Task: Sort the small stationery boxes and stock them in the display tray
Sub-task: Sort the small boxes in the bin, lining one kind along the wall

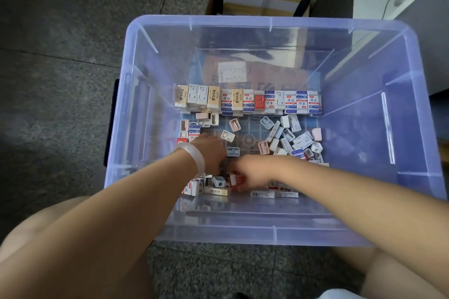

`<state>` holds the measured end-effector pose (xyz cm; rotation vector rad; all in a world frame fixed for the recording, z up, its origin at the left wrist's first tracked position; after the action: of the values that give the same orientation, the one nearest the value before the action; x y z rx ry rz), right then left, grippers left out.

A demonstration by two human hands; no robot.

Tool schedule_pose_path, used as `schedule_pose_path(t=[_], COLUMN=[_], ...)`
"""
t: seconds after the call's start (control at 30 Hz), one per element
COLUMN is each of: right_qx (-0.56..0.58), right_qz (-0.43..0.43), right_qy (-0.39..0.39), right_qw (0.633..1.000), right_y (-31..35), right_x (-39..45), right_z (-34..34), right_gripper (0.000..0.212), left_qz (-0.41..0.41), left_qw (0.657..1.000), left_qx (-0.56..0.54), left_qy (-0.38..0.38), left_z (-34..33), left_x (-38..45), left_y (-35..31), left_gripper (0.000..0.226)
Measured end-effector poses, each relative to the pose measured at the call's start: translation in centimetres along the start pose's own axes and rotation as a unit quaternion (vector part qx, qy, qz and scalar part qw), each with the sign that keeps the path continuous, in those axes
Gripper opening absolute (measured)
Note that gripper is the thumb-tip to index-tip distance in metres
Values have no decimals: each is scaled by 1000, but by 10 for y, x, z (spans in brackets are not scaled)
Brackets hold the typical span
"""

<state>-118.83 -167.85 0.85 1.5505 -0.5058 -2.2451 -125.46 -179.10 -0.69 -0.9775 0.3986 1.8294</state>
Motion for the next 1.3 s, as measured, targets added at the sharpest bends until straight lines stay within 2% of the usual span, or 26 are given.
schedule_pose_path(t=[0.13,0.27,0.37,0.47,0.53,0.57,0.63,0.87,1.0,1.13,1.23,1.3], right_qx=[-63,8,82,69,45,44,51,58,52,86,102,115], right_qz=[-14,-8,-4,-39,-73,-76,-76,-123,-132,-119,-123,-107], right_qy=[18,7,-35,-38,3,20,37,24,34,49,75,83], right_qw=[998,1000,996,996,996,996,995,990,989,988,984,984], right_y=[5,-2,-4,-14,-21,-23,-22,-10,-8,-11,-12,-11], right_x=[3,-2,-5,-11,-15,-17,-14,3,7,6,7,3], right_z=[-3,3,7,13,15,14,11,4,3,1,-1,3], right_gripper=[31,18,27,5,12,10,21,55,56,66,59,50], left_qz=[11,20,24,30,28,27,29,36,38,46,73,88], left_qw=[998,996,993,991,990,989,988,987,987,985,980,966], left_qx=[-52,-84,-111,-133,-140,-142,-149,-154,-154,-164,-179,-232], left_qy=[19,37,33,3,-14,-24,-41,-21,-20,-26,-39,-68], left_z=[2,0,4,10,15,17,19,17,17,20,23,24], left_x=[0,2,2,0,-2,-1,-1,-3,-4,-7,-10,-10], left_y=[2,7,9,10,10,10,10,10,10,9,9,10], left_gripper=[25,23,24,22,19,16,13,16,16,17,19,30])
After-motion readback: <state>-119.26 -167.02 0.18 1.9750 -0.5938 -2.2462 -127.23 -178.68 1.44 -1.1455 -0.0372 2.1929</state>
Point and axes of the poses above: each hand's wrist, its own x-axis towards the middle knuckle, its own z-axis out of the back of the hand, y = z × x, the point moved 1 cm from there along x, towards the middle knuckle, and after that the axes turned 7 degrees about y, right-handed, at the moved point
